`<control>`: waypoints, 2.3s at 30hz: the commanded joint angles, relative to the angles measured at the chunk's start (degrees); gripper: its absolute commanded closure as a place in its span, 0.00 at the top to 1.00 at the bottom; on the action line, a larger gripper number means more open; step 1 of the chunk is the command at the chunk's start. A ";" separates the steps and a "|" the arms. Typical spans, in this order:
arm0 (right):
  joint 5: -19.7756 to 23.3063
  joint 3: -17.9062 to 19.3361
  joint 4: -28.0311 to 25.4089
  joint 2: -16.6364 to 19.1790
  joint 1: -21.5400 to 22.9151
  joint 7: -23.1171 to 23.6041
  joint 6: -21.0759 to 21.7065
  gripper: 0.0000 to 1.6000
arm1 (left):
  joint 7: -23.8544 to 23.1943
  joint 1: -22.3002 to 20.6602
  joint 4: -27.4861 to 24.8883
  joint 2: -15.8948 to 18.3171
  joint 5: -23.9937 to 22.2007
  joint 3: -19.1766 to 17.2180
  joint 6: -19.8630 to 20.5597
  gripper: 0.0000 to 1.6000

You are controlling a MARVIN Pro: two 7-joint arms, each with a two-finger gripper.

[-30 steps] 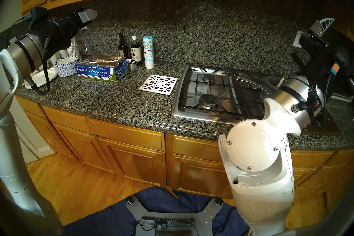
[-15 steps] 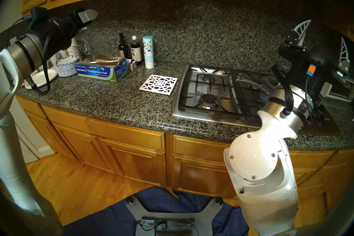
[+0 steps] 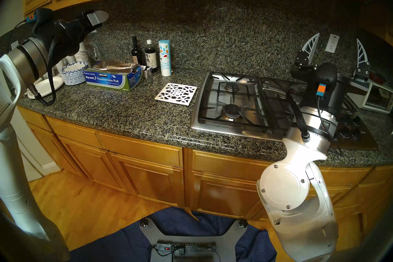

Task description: Pick up the pot, put it on the stove, take off the pot lid

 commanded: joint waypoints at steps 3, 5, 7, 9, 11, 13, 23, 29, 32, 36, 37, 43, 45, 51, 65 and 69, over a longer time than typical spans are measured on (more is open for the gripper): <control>0.50 4.57 -1.12 4.47 -4.77 0.82 -2.20 1.00 | -0.10 -0.87 -0.32 0.20 -0.01 -0.32 -0.49 1.00; 0.69 5.46 -1.12 5.19 -5.73 1.29 -2.51 1.00 | -0.10 -0.85 -0.32 0.21 -0.03 -0.33 -0.49 1.00; 1.17 6.41 -1.12 5.63 -6.47 1.70 -3.06 1.00 | -0.10 -0.82 -0.33 0.22 -0.04 -0.33 -0.50 1.00; 1.60 7.59 -1.12 6.34 -7.39 2.22 -3.82 1.00 | -0.09 -0.80 -0.33 0.23 -0.06 -0.34 -0.50 1.00; 2.30 8.80 -1.12 7.03 -8.31 2.80 -4.49 1.00 | -0.09 -0.80 -0.33 0.24 -0.07 -0.35 -0.51 1.00; 3.02 10.19 -1.12 8.06 -9.54 3.57 -5.22 1.00 | -0.09 -0.79 -0.33 0.26 -0.08 -0.35 -0.53 1.00; 5.07 14.90 -1.12 9.54 -12.30 2.88 -9.43 1.00 | -0.07 -0.84 -0.31 0.31 -0.11 -0.33 -0.62 1.00; 6.09 16.28 -1.12 10.28 -13.49 2.78 -11.28 1.00 | -0.07 -0.83 -0.31 0.33 -0.13 -0.33 -0.64 1.00; 6.68 17.13 -1.12 11.23 -14.51 3.77 -11.76 1.00 | -0.06 -0.83 -0.31 0.34 -0.14 -0.33 -0.65 1.00; 8.54 18.82 -1.12 13.94 -16.79 7.86 -11.78 1.00 | -0.06 -0.82 -0.31 0.36 -0.15 -0.33 -0.65 1.00; 9.03 19.16 -1.12 14.32 -17.29 8.57 -11.95 1.00 | -0.06 -0.82 -0.30 0.36 -0.15 -0.33 -0.66 1.00; 11.56 21.69 -1.12 16.63 -19.41 14.64 -11.57 1.00 | -0.05 -0.81 -0.30 0.38 -0.17 -0.33 -0.66 1.00; 12.90 23.62 -1.12 17.88 -20.09 17.78 -11.80 1.00 | -0.05 -0.80 -0.30 0.39 -0.18 -0.34 -0.66 1.00; 16.34 26.81 -1.12 19.14 -20.77 22.44 -12.65 1.00 | -0.04 -0.82 -0.30 0.40 -0.19 -0.33 -0.69 1.00; 26.33 36.23 -1.12 22.09 -24.30 35.94 -13.62 1.00 | -0.03 -0.89 -0.27 0.41 -0.14 -0.26 -0.83 1.00; 27.92 36.85 -0.82 23.26 -22.37 38.56 -14.27 1.00 | -0.03 -0.90 -0.27 0.42 -0.14 -0.25 -0.84 1.00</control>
